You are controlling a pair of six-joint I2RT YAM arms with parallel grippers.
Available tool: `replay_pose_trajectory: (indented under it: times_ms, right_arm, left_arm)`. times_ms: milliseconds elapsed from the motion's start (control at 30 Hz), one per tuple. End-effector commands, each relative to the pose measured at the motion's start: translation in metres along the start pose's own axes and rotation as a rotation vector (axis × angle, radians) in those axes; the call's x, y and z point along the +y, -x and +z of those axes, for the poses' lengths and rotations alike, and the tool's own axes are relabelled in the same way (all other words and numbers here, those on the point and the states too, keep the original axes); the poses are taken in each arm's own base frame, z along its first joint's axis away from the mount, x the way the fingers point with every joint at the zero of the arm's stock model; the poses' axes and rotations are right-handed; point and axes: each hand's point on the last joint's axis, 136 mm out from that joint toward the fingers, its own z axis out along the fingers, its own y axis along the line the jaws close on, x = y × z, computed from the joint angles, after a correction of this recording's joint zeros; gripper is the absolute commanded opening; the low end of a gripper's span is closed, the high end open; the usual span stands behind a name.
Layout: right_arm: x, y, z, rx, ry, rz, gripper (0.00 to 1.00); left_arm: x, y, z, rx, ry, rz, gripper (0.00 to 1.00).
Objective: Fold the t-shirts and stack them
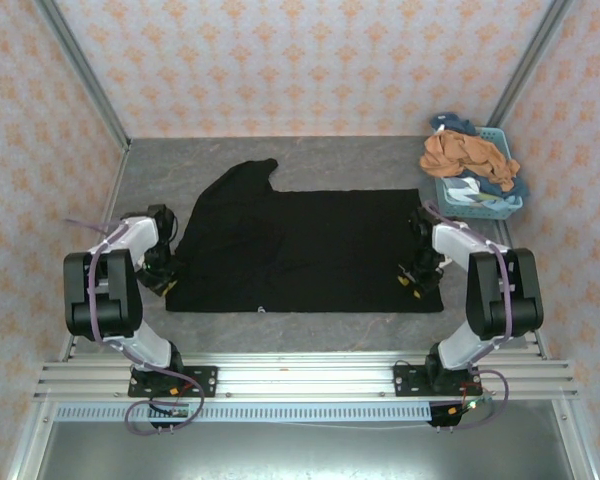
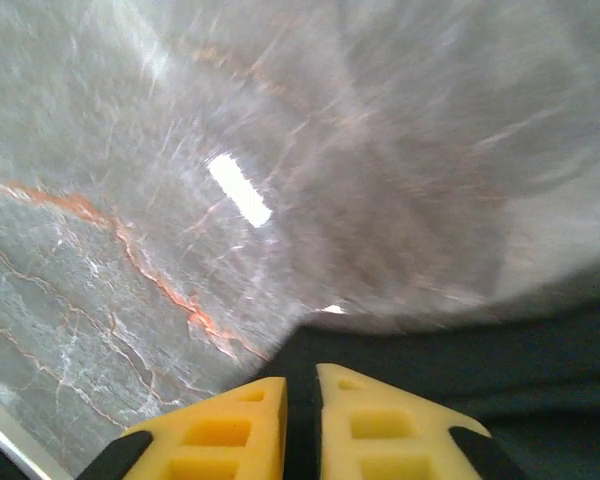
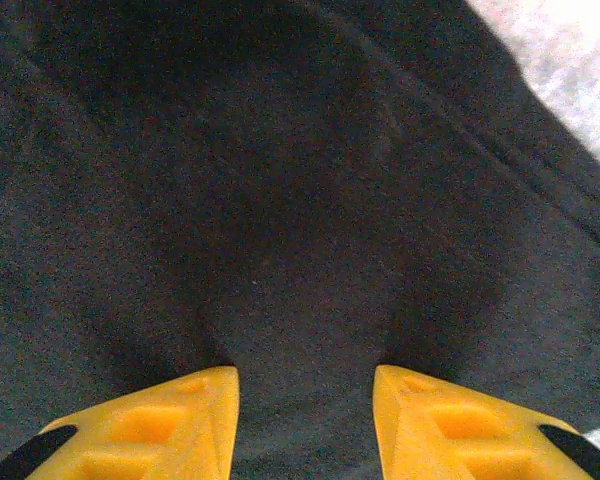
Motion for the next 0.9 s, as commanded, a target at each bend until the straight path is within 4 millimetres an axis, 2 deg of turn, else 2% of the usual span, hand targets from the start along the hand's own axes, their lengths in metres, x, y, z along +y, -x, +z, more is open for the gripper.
replay_pose_trajectory:
  times_ms: [0, 67, 167, 233, 300, 333, 467, 533, 667, 800, 867]
  right_arm:
    - [-0.008, 0.009, -0.019, -0.077, -0.026, 0.007, 0.44]
    - [0.008, 0.020, -0.036, -0.140, 0.049, -0.016, 0.47]
    - [0.042, 0.029, -0.050, -0.168, 0.186, -0.091, 0.50]
    - [0.058, 0.031, -0.051, -0.149, 0.224, -0.134, 0.50]
    - [0.071, 0.031, -0.050, -0.120, 0.246, -0.166, 0.51]
    - [0.075, 0.031, -0.050, -0.105, 0.257, -0.175, 0.52]
    - [0.082, 0.028, -0.045, -0.074, 0.273, -0.185, 0.55]
    - [0.082, 0.027, -0.043, -0.068, 0.278, -0.181, 0.56]
    - [0.077, 0.023, -0.038, -0.059, 0.280, -0.164, 0.56]
    - [0.075, 0.020, -0.034, -0.048, 0.273, -0.157, 0.55]
    - [0.075, 0.020, -0.034, -0.048, 0.274, -0.155, 0.55]
  left_arm:
    - [-0.040, 0.027, -0.054, -0.176, -0.110, 0.031, 0.22]
    - [-0.088, 0.030, -0.077, -0.217, -0.242, 0.113, 0.27]
    - [-0.154, 0.025, -0.090, -0.177, -0.398, 0.228, 0.28]
    - [-0.180, 0.024, -0.090, -0.164, -0.416, 0.304, 0.28]
    - [-0.198, 0.024, -0.084, -0.146, -0.419, 0.356, 0.27]
    - [-0.207, 0.021, -0.073, -0.117, -0.417, 0.388, 0.27]
    - [-0.223, 0.022, -0.058, -0.088, -0.401, 0.459, 0.28]
    - [-0.230, 0.020, -0.054, -0.081, -0.419, 0.508, 0.31]
    - [-0.248, 0.008, -0.060, -0.072, -0.499, 0.556, 0.38]
    - [-0.250, 0.004, -0.066, -0.128, -0.447, 0.606, 0.37]
    - [-0.245, 0.008, -0.065, -0.171, -0.374, 0.602, 0.34]
